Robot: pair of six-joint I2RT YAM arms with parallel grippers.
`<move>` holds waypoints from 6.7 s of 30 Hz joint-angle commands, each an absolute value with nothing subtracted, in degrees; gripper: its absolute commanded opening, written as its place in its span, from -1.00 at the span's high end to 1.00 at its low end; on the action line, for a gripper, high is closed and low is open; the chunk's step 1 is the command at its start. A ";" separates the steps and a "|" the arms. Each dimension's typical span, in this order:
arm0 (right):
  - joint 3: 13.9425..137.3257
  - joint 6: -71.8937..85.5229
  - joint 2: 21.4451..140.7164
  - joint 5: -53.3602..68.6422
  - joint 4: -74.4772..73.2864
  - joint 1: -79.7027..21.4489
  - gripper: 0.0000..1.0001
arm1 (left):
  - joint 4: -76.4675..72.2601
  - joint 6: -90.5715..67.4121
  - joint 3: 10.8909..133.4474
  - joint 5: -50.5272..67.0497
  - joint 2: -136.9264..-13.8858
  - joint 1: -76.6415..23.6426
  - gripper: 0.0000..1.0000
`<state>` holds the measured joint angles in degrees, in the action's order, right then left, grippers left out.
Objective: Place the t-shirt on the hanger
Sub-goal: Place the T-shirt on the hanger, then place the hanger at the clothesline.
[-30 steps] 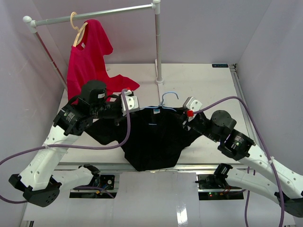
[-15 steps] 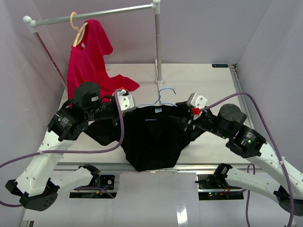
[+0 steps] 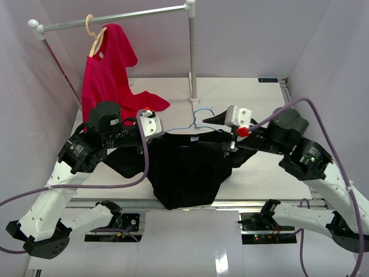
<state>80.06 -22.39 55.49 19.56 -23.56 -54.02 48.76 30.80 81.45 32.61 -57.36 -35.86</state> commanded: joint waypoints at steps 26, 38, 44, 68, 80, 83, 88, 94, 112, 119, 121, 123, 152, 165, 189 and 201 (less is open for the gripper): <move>76.64 -26.19 55.37 15.22 -19.16 -54.14 0.84 | 44.80 28.21 80.15 28.30 -51.06 -35.86 -0.36; 74.96 -26.89 57.51 17.26 -21.46 -54.15 0.84 | 41.98 23.53 86.91 37.08 -55.50 -35.86 -0.72; 74.62 -26.98 58.78 20.57 -22.15 -54.14 0.84 | 46.08 19.34 94.33 41.53 -64.06 -35.86 -0.68; 69.93 -24.70 59.82 22.12 -13.83 -54.14 0.84 | 28.98 6.92 82.39 55.58 -65.92 -35.95 0.20; 68.30 -22.59 59.52 19.19 -8.90 -54.14 0.84 | 26.89 5.56 76.26 51.02 -64.02 -35.87 0.09; 68.38 -22.95 59.13 18.71 -9.06 -54.15 0.84 | 28.08 8.23 74.87 49.15 -62.18 -35.94 0.06; 68.37 -23.83 57.86 18.36 -10.39 -54.14 0.84 | 33.17 12.10 76.58 45.29 -61.12 -35.86 0.05; 68.73 -24.87 56.91 18.81 -12.47 -54.14 0.85 | 39.23 13.31 80.68 45.04 -61.66 -35.86 -0.02; 69.61 -27.40 53.46 21.44 -17.55 -54.14 0.85 | 51.12 17.41 84.68 40.69 -59.49 -35.92 -0.44; 71.19 -27.95 52.84 20.99 -18.70 -54.14 0.85 | 52.00 17.30 83.41 41.72 -59.74 -35.95 -0.38; 70.98 -27.95 52.38 21.04 -18.63 -54.17 0.85 | 52.12 17.26 83.20 41.81 -60.44 -35.92 -0.35; 70.93 -27.95 52.03 21.15 -18.63 -54.17 0.85 | 52.24 17.44 83.14 41.86 -60.86 -35.92 -0.32; 69.88 -15.26 48.03 1.96 -17.32 -54.14 -0.71 | 46.21 10.93 76.88 25.08 -59.26 -35.86 1.00; 68.55 -5.26 35.67 -16.20 -18.63 -54.14 -0.80 | 51.59 -4.97 76.22 -10.64 -59.07 -35.50 1.00; 58.35 3.56 29.76 -17.45 -15.69 -54.14 -0.89 | 28.16 -4.77 99.73 -36.97 -78.60 -32.30 1.00; 54.04 4.83 25.98 -15.77 -13.27 -54.14 -0.89 | 10.67 4.22 101.16 -34.39 -84.53 -31.99 1.00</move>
